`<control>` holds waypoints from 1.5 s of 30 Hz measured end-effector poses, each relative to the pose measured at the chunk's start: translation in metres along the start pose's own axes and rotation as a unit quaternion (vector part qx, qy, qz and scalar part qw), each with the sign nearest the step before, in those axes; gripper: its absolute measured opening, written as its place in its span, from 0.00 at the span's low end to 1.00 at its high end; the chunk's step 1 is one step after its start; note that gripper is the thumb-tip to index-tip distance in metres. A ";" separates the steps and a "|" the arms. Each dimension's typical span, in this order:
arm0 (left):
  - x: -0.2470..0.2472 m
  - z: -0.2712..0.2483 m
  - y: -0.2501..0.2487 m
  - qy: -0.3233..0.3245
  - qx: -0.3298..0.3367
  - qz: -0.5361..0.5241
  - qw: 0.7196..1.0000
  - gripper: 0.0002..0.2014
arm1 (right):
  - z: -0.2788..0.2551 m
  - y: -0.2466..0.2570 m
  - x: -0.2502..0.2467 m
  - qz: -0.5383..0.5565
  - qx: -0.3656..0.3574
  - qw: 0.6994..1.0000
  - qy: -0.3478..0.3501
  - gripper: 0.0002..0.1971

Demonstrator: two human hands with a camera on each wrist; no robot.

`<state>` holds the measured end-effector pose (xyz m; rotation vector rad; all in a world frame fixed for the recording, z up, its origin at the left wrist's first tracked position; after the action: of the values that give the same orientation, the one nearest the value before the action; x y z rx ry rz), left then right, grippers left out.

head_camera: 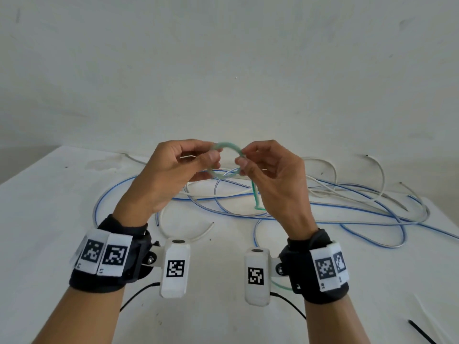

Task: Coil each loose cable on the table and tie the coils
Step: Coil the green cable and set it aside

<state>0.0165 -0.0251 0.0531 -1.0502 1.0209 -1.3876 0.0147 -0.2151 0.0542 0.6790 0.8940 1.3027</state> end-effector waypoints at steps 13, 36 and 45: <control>0.005 -0.004 -0.004 0.046 0.027 0.169 0.984 0.06 | -0.002 0.001 0.002 -0.078 -0.016 0.994 0.072 0.05; 0.020 -0.010 -0.017 -0.122 0.022 -0.198 0.972 0.04 | -0.012 0.019 0.013 0.086 -0.011 0.990 -0.109 0.05; 0.024 -0.012 -0.018 -0.067 0.043 -0.076 0.994 0.08 | -0.004 0.013 -0.008 0.031 -0.020 0.995 -0.092 0.03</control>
<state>-0.0003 -0.0472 0.0687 -1.1598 0.7905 -1.4504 0.0045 -0.2214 0.0643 0.7865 0.7010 1.2871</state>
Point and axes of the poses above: each hand's wrist, its own z-axis towards the middle knuckle, its own x-axis out of the palm, y = z × x, the point moved 4 cm from there along z, towards the middle knuckle, and after that the axes turned 1 degree about -z, right-handed, at the moved point
